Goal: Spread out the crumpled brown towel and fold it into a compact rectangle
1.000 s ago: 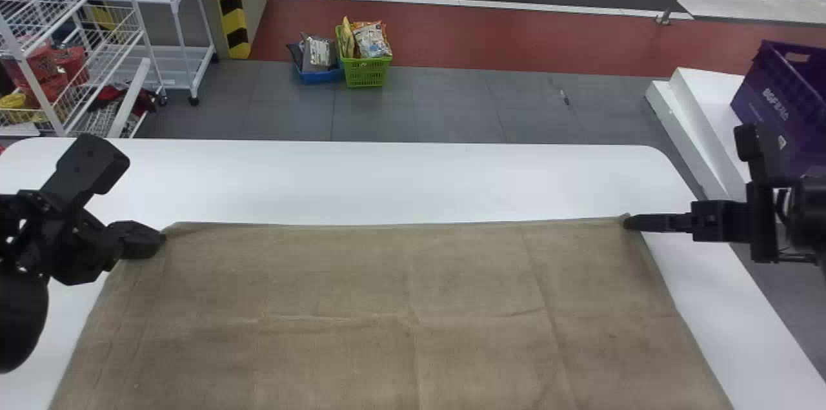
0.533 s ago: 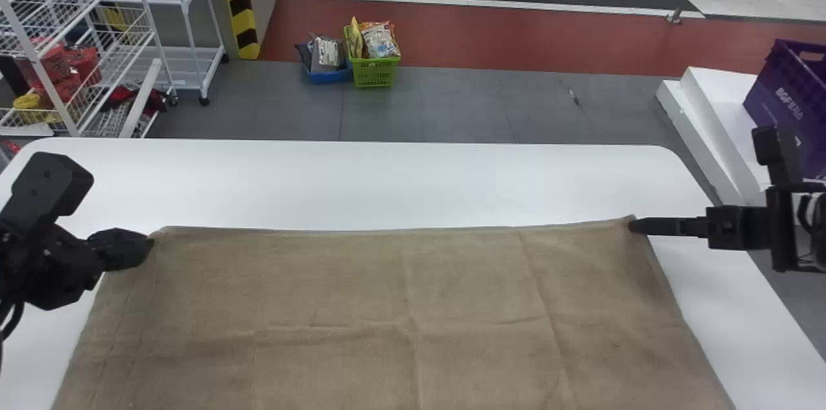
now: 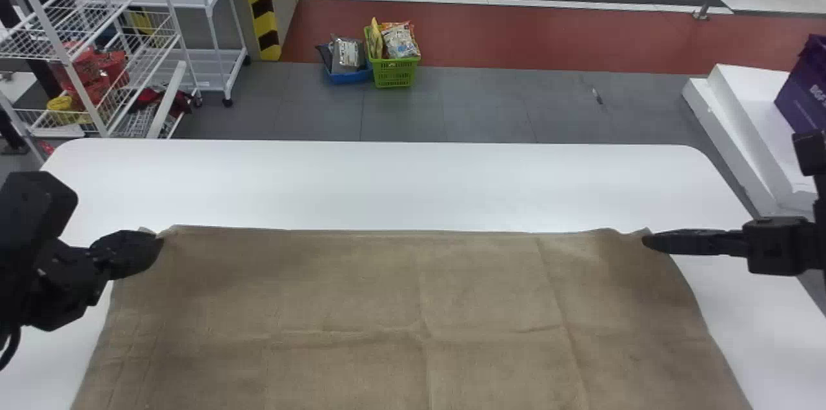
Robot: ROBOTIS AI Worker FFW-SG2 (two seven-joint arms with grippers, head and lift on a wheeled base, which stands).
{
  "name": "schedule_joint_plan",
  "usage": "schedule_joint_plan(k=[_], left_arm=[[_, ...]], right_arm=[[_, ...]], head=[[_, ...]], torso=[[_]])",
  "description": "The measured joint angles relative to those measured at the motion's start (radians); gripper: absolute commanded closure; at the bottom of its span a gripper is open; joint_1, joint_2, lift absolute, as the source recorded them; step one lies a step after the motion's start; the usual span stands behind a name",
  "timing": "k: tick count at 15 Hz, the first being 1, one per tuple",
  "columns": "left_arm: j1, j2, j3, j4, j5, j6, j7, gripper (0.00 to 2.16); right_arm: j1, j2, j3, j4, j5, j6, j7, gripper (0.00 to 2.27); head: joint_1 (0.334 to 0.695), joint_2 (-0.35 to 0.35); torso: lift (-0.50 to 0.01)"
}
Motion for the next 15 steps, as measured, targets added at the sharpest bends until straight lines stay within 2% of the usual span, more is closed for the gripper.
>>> schedule_joint_plan(k=[4,10,15], left_arm=[[0.088,-0.004,0.055,-0.059,0.042,-0.061,0.002,1.30],[0.182,-0.010,0.127,-0.103,0.092,-0.130,0.001,1.30],[0.273,-0.012,0.167,-0.126,0.118,-0.232,-0.009,1.30]], right_arm=[[0.047,-0.014,-0.030,-0.051,0.004,-0.050,0.027,1.24],[0.145,-0.064,-0.103,-0.142,-0.016,-0.124,0.027,1.24],[0.300,-0.069,-0.128,-0.296,-0.026,-0.157,0.027,1.24]], head=[[0.695,-0.032],[0.695,-0.061],[0.695,-0.055]], torso=[[-0.127],[-0.127],[-0.127]])
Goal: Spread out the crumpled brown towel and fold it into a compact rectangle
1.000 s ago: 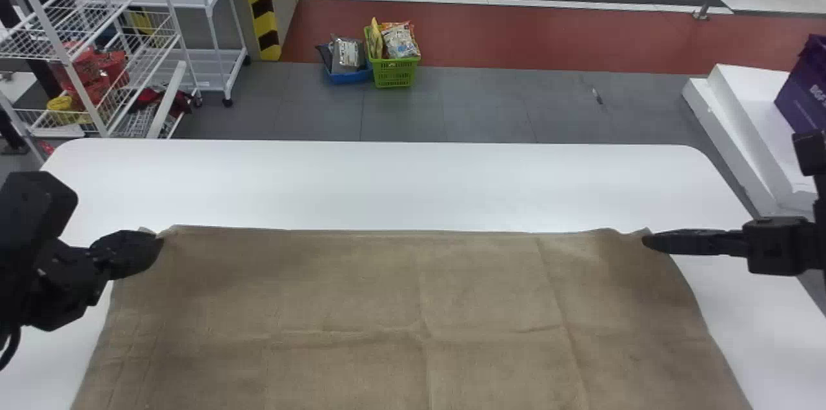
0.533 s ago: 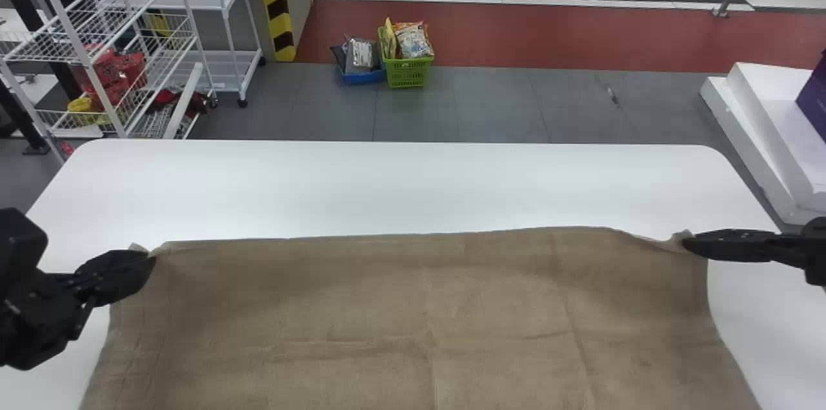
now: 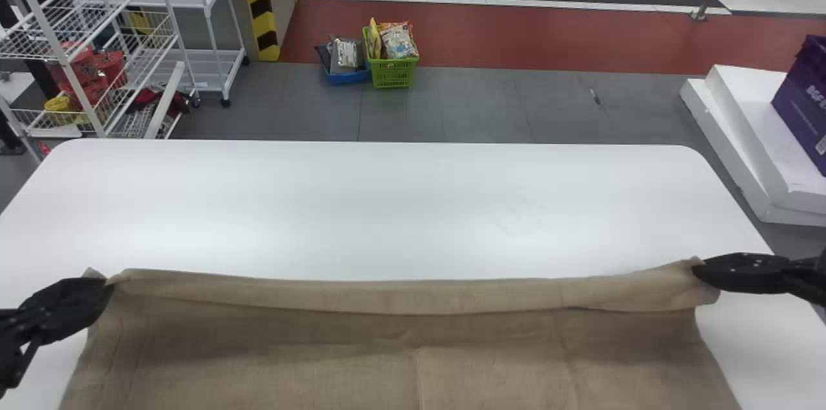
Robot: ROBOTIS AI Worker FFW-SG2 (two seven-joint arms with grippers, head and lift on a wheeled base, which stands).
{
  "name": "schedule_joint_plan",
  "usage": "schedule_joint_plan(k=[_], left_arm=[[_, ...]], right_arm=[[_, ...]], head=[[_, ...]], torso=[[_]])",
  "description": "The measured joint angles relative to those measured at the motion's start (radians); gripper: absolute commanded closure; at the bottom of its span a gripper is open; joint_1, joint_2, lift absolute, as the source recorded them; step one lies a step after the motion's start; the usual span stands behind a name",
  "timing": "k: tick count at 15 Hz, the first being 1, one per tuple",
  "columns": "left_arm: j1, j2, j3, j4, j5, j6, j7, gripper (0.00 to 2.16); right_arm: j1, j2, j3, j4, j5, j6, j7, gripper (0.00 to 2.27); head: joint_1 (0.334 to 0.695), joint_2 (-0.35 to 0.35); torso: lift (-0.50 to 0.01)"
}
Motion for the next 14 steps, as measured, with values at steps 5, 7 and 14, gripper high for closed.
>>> schedule_joint_plan(k=[5,7,14], left_arm=[[0.066,-0.004,0.021,-0.016,0.017,-0.099,-0.037,1.30],[0.073,-0.004,0.031,-0.027,0.017,-0.121,-0.089,1.30],[0.089,0.007,0.098,-0.037,0.015,-0.225,-0.245,1.30]], right_arm=[[0.133,0.007,0.017,-0.131,0.017,-0.044,0.000,1.24],[0.157,0.008,0.015,-0.153,0.018,-0.052,0.000,1.24],[0.212,0.009,-0.011,-0.228,0.017,-0.067,0.000,1.24]], head=[[0.695,-0.032],[0.695,-0.039],[0.695,-0.038]], torso=[[-0.127],[-0.127],[-0.127]])
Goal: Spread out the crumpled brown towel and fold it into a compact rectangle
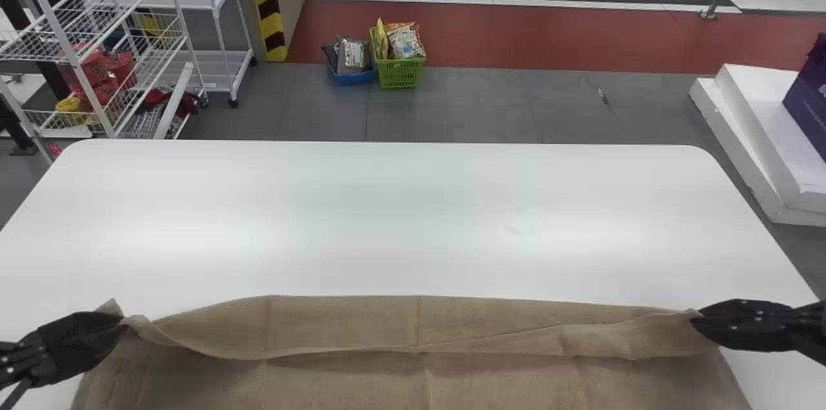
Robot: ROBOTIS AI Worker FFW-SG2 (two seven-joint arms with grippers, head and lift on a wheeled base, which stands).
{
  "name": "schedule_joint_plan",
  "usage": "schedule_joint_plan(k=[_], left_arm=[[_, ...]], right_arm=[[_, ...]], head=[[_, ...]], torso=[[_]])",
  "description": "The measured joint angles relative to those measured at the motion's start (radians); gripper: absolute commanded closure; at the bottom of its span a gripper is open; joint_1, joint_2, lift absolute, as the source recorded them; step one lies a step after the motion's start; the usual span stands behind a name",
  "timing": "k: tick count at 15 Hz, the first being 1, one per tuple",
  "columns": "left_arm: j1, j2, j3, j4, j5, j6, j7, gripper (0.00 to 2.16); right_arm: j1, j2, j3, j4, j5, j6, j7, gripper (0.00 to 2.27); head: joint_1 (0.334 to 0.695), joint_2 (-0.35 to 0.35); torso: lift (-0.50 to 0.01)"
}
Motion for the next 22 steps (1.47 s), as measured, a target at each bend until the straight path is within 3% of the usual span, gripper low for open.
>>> schedule_joint_plan(k=[13,22], left_arm=[[0.068,0.036,0.080,0.003,-0.003,-0.087,-0.102,1.30],[0.097,0.046,0.084,0.015,-0.015,-0.133,-0.158,1.30]], right_arm=[[0.104,-0.005,-0.130,-0.055,-0.011,-0.055,0.000,1.24],[0.182,-0.003,-0.126,-0.053,0.005,-0.125,0.000,1.24]], head=[[0.695,-0.073],[0.695,-0.084]], torso=[[-0.127],[-0.127]])
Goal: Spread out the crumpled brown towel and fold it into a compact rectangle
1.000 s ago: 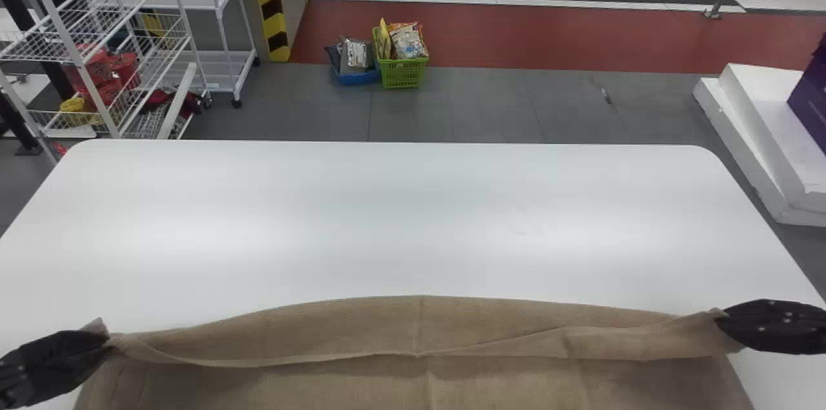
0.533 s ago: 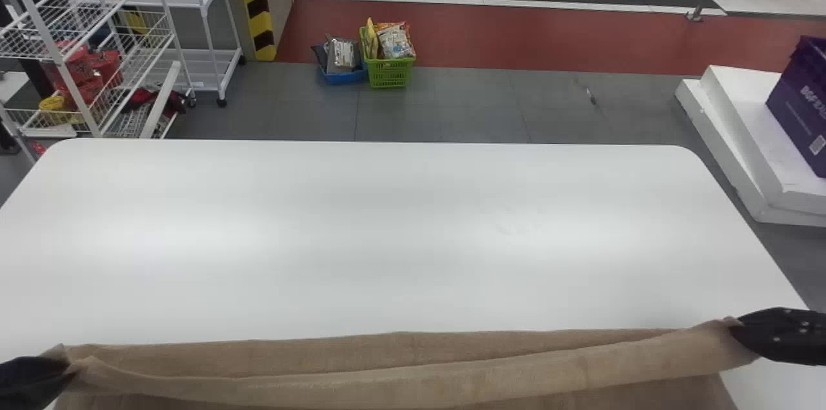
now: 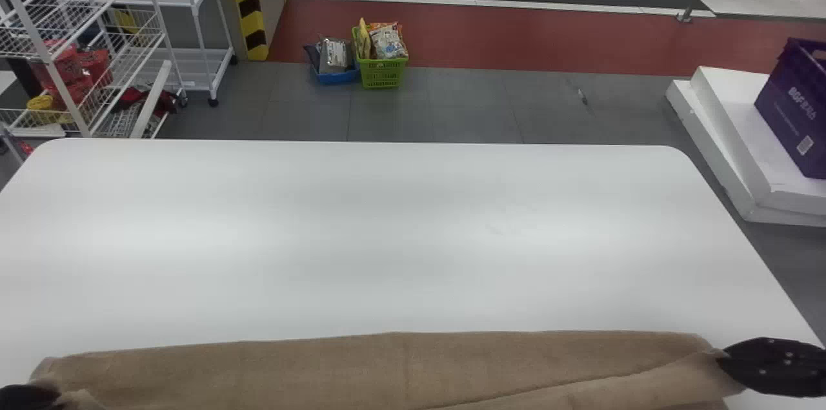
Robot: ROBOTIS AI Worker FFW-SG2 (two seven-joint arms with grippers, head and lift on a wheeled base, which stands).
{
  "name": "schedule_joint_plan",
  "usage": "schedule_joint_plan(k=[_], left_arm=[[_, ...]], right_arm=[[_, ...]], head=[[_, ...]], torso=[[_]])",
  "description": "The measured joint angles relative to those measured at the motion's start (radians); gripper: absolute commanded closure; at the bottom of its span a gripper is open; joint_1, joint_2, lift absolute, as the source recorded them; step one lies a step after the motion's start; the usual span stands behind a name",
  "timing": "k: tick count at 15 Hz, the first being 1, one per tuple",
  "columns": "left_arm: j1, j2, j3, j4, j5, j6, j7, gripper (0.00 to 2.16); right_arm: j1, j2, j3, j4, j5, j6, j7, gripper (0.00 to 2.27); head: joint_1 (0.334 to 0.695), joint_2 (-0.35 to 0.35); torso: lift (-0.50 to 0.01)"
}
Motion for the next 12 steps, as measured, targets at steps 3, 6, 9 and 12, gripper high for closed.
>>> schedule_joint_plan(k=[3,6,9,12], left_arm=[[0.007,0.004,0.008,0.004,-0.001,-0.002,-0.012,1.30],[0.015,0.005,0.021,0.003,-0.002,-0.006,-0.028,1.30],[0.024,0.005,0.033,0.001,-0.002,-0.014,-0.036,1.30],[0.038,0.004,0.043,-0.004,-0.001,-0.029,-0.043,1.30]], right_arm=[[0.000,-0.001,-0.002,0.000,0.000,0.000,0.000,1.24],[0.009,-0.003,-0.011,-0.006,0.000,0.000,0.000,1.24],[0.023,-0.004,-0.020,-0.013,0.000,0.000,0.000,1.24],[0.031,-0.005,-0.030,-0.015,0.000,-0.005,0.000,1.24]], head=[[0.695,-0.080],[0.695,-0.079],[0.695,-0.079],[0.695,-0.085]], torso=[[-0.127],[-0.127],[-0.127],[-0.127]])
